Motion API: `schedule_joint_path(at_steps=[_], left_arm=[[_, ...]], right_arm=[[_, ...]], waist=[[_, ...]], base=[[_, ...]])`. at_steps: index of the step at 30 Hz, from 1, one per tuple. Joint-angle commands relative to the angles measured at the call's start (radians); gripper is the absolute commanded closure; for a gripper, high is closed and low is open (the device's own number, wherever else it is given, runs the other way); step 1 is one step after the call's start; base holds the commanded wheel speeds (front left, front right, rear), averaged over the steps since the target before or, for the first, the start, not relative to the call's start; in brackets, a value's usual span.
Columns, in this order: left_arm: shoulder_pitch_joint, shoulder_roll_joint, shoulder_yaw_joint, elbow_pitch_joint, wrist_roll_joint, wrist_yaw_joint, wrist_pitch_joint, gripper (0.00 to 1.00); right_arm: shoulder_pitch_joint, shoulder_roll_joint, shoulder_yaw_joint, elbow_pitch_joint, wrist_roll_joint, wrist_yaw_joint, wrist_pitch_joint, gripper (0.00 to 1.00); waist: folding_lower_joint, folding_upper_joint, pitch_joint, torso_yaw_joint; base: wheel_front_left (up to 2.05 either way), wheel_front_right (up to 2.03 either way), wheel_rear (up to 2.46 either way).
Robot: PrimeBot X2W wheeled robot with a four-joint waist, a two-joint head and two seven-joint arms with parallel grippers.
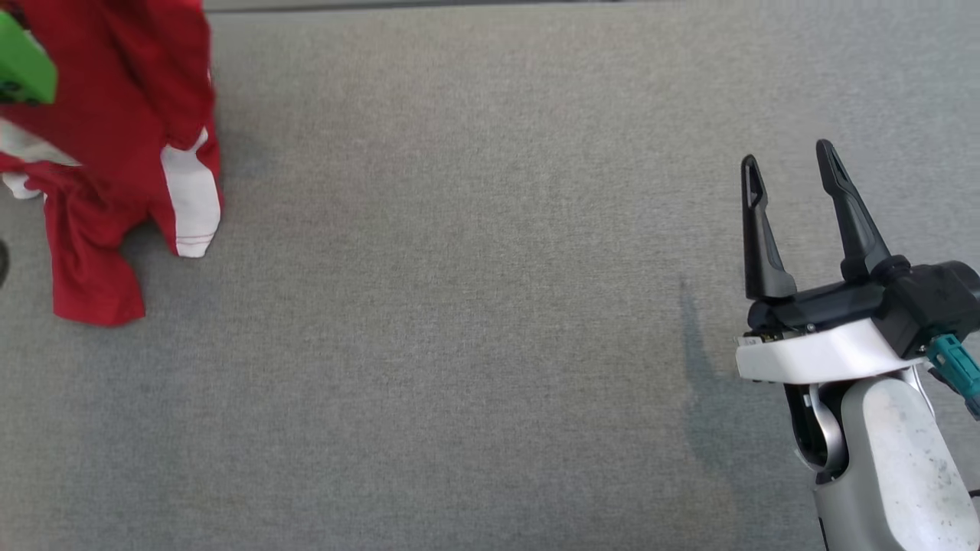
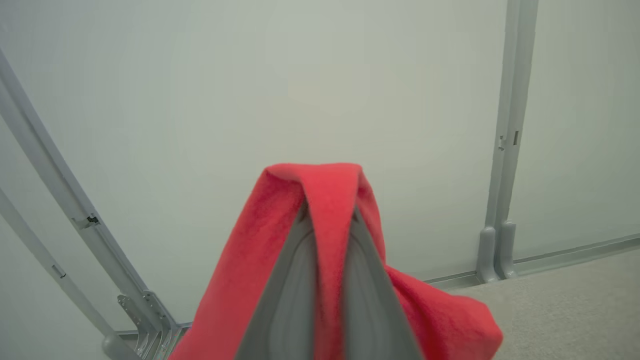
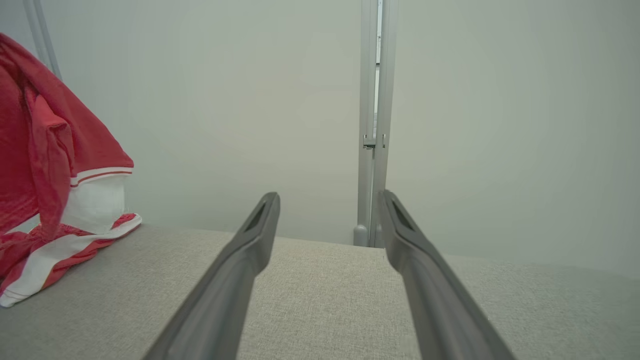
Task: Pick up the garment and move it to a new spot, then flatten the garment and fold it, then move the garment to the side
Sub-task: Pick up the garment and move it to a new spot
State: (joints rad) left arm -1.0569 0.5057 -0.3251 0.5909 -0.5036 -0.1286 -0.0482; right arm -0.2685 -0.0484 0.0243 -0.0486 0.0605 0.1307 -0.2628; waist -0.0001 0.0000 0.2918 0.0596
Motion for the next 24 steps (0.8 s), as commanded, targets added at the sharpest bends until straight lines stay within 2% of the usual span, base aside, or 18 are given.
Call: schedule_joint_path(at_steps=[1, 11, 19, 24], left_arm=[[-0.006, -0.009, -0.023, -0.036, -0.025, -0.001, 0.004, 1.0], [0.025, -0.052, -0.16, -0.207, -0.115, -0.001, 0.025, 1.0], [0.082, -0.109, -0.357, -0.363, -0.195, -0.001, 0.046, 1.0], [0.073, -0.082, -0.5, -0.461, -0.286, -0.001, 0.07, 1.0]], right_arm=[[0.024, -0.003, -0.004, 0.002, 0.012, 0.0, -0.004, 0.0], [0.081, -0.004, -0.042, 0.005, 0.029, 0.0, -0.004, 0.0], [0.112, -0.003, -0.065, -0.001, 0.029, 0.0, -0.004, 0.0], [0.109, -0.003, -0.067, -0.006, 0.035, 0.0, -0.004, 0.0]], waist=[[0.0001, 0.0, -0.067, -0.042], [0.0001, 0.0, -0.128, -0.103], [0.0001, 0.0, -0.147, -0.149], [0.0001, 0.0, -0.13, -0.175]], base=[[0.0, 0.0, 0.0], [0.0, 0.0, 0.0], [0.0, 0.0, 0.0], [0.0, 0.0, 0.0]])
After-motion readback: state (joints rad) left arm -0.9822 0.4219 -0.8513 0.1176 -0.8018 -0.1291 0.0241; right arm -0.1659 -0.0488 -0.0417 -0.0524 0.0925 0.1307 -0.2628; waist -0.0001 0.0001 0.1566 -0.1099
